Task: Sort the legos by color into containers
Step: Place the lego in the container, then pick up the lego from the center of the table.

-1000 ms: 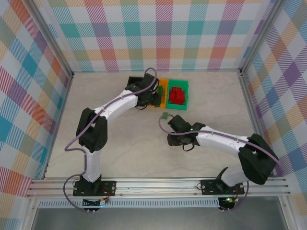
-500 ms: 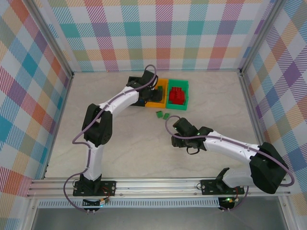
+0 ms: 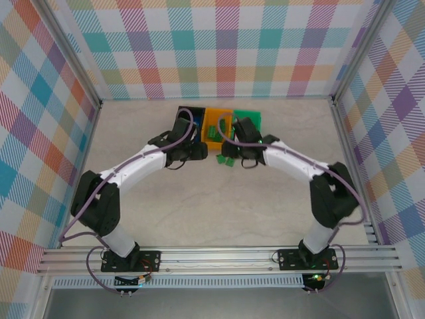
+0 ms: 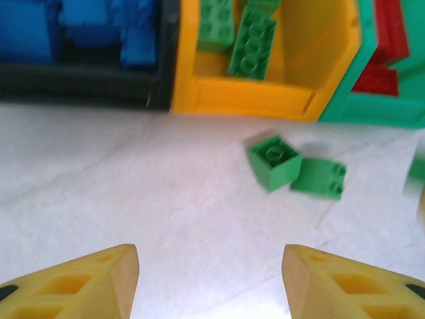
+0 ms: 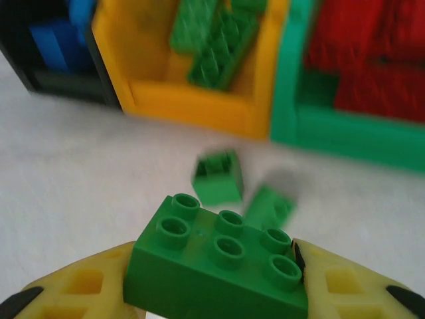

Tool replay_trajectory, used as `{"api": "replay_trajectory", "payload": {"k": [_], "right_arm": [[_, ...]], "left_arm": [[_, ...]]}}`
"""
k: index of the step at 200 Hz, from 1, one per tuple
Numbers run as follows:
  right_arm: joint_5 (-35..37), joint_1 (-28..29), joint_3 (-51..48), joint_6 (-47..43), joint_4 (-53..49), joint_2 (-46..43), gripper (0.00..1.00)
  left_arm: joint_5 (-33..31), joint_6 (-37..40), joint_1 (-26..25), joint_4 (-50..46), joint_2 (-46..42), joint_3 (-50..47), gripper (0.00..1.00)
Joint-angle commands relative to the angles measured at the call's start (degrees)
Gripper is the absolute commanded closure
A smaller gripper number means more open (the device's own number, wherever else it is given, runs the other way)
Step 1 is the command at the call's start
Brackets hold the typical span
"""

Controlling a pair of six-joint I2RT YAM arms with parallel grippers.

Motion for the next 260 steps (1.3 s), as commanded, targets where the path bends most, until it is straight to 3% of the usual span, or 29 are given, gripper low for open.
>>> {"api": "replay_trajectory", "payload": {"k": [1, 43, 60, 93, 152, 195, 260], "right_arm": [[-3.63, -1.48, 11.31, -3.39, -0.49, 7.84, 0.57], [-2.48, -2.85, 32.22, -5.87, -8.28, 23.47, 0.52], [-1.65, -2.86, 32.86, -6.32, -8.58, 24.22, 0.40], [-1.84, -2.51, 24.45, -6.75, -5.56, 17.63, 0.29], [-2.71, -1.76, 0.00, -5.87, -1.29, 1.49, 0.31], [-2.62, -1.72, -5.01, -6.15, -0.54, 4.19, 0.31], [-3.06, -1.72, 0.61, -6.52, -1.39, 13.40, 0.32]], "left_arm": [[-0.92, -2.84, 0.29, 0.59, -4.55, -4.75, 0.41], [-1.12, -2.94, 0.20, -1.10, -9.37, -7.71, 0.40], [-0.73, -2.36, 0.11, -1.97, -9.72, -7.43, 0.40], [0.95, -1.76, 0.11, -1.37, -7.63, -6.31, 0.38], [3.60, -2.26, -0.18, 1.80, -0.27, -1.39, 0.37], [5.99, -3.99, -0.37, 4.15, 2.29, -0.22, 0.37], [3.38, -3.39, -0.47, 2.47, -1.07, -3.15, 0.37]]}}
